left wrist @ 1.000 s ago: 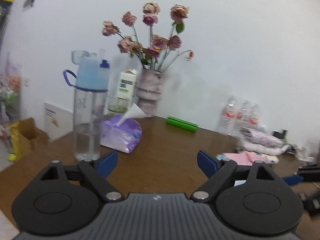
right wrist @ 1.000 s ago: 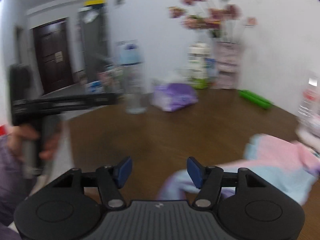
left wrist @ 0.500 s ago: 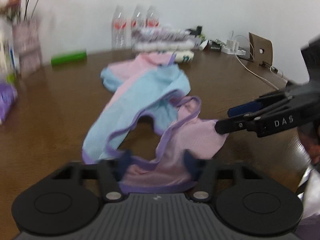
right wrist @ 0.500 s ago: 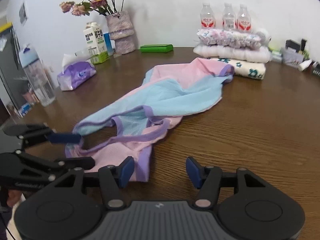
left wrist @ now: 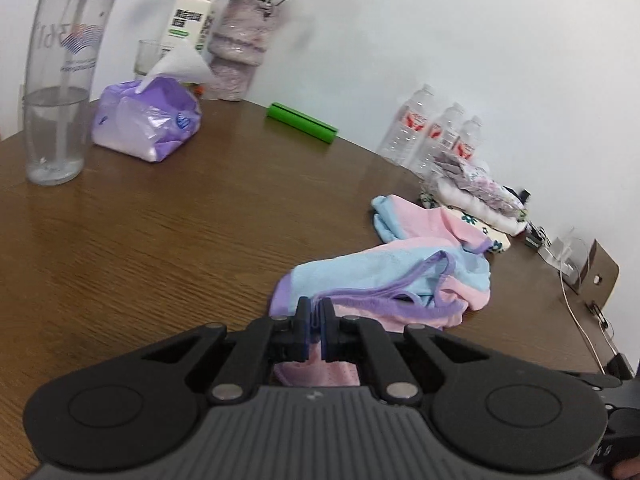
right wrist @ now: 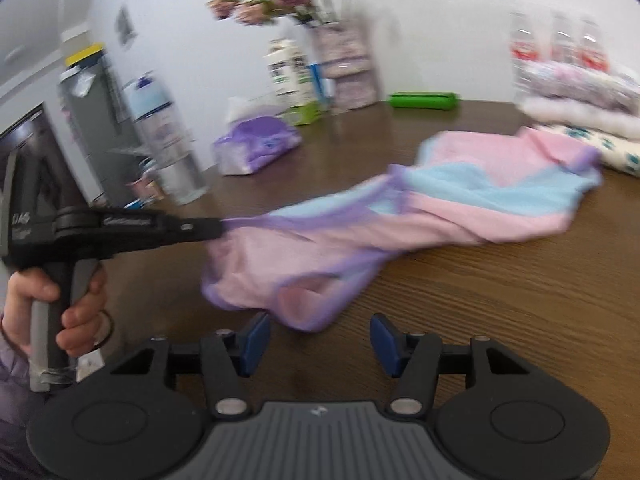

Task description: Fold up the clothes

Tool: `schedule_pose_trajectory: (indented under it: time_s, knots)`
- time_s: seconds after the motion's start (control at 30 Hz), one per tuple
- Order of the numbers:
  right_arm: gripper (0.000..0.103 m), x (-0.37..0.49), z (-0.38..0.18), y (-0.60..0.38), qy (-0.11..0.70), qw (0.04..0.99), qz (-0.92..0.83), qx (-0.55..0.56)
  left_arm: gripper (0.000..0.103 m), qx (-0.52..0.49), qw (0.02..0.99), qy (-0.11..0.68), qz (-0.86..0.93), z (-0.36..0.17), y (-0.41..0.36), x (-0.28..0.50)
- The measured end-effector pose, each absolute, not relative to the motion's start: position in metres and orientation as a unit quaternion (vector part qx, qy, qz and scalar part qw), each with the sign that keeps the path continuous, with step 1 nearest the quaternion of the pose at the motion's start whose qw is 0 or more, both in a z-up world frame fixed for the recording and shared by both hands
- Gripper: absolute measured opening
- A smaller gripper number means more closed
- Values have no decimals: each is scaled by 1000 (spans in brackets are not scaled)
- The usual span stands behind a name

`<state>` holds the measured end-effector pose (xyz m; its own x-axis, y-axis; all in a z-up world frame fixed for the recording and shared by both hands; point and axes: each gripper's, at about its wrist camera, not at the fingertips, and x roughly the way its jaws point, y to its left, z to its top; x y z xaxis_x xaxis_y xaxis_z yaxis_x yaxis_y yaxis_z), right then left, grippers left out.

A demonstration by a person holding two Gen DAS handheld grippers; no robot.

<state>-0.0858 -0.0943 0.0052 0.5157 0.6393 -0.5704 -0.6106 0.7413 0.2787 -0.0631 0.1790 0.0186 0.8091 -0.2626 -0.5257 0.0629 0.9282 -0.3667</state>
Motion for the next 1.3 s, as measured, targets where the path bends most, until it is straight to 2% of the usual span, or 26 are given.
schedule_pose_trajectory:
  time_s: [0.07, 0.1, 0.13, 0.3, 0.37, 0.47, 0.53, 0.6, 0.63, 0.7, 0.73, 0.77, 0.8, 0.87, 0.97, 1.03, 1.1, 1.2, 1.27, 1.3]
  knots:
    - [42, -85, 6, -74, 329, 868, 372, -9, 4, -160, 938, 293, -94, 23, 176, -63]
    - [8, -84, 5, -66, 331, 867, 372, -23, 4, -157, 939, 290, -96, 27, 176, -64]
    - [0, -82, 4, -60, 336, 866, 369, -34, 4, -154, 941, 286, -98, 32, 175, -65]
    - [0, -94, 70, -119, 265, 893, 359, 53, 4, -141, 948, 249, -137, 89, 163, -99]
    - [0, -107, 116, -157, 197, 908, 359, 84, 4, -143, 949, 214, -181, 121, 154, -118]
    - [0, -106, 161, -180, 145, 926, 344, 60, 4, -118, 955, 181, -202, 148, 135, -112]
    - [1, -77, 160, -175, 172, 932, 316, 34, 4, -83, 960, 191, -189, 145, 117, -87]
    - [4, -46, 135, -165, 225, 932, 286, 5, 6, -30, 957, 234, -168, 120, 95, -59]
    - [13, -30, 120, -160, 253, 929, 270, -10, 10, -15, 957, 250, -144, 104, 89, -51]
    - [17, -18, 87, -156, 288, 930, 223, -51, 14, -24, 952, 274, -133, 76, 100, -51]
    - [19, -18, 72, -157, 294, 932, 200, -66, 23, -33, 949, 285, -132, 63, 107, -52]
    - [21, -23, 61, -161, 298, 933, 189, -68, 38, -47, 945, 294, -135, 53, 118, -55]
    - [22, -29, 53, -167, 302, 933, 185, -62, 42, -63, 941, 302, -140, 47, 129, -60]
    - [23, -47, 48, -177, 300, 930, 208, -33, 42, -74, 935, 316, -144, 39, 145, -71]
    - [31, -81, 52, -184, 254, 934, 250, -25, 43, -30, 929, 325, -176, 39, 137, -85]
    - [46, -101, 51, -177, 208, 937, 278, -44, 43, 20, 930, 325, -172, 35, 117, -87]
    - [46, -113, 47, -164, 196, 934, 285, -86, 48, 63, 929, 334, -147, 28, 101, -81]
    - [44, -113, 34, -147, 203, 935, 257, -140, 43, 107, 928, 342, -105, 20, 86, -73]
    - [44, -114, 26, -139, 201, 934, 238, -173, 16, 107, 928, 342, -101, 17, 83, -67]
    - [40, -114, 22, -135, 198, 934, 229, -190, 11, 108, 930, 338, -95, 17, 82, -67]
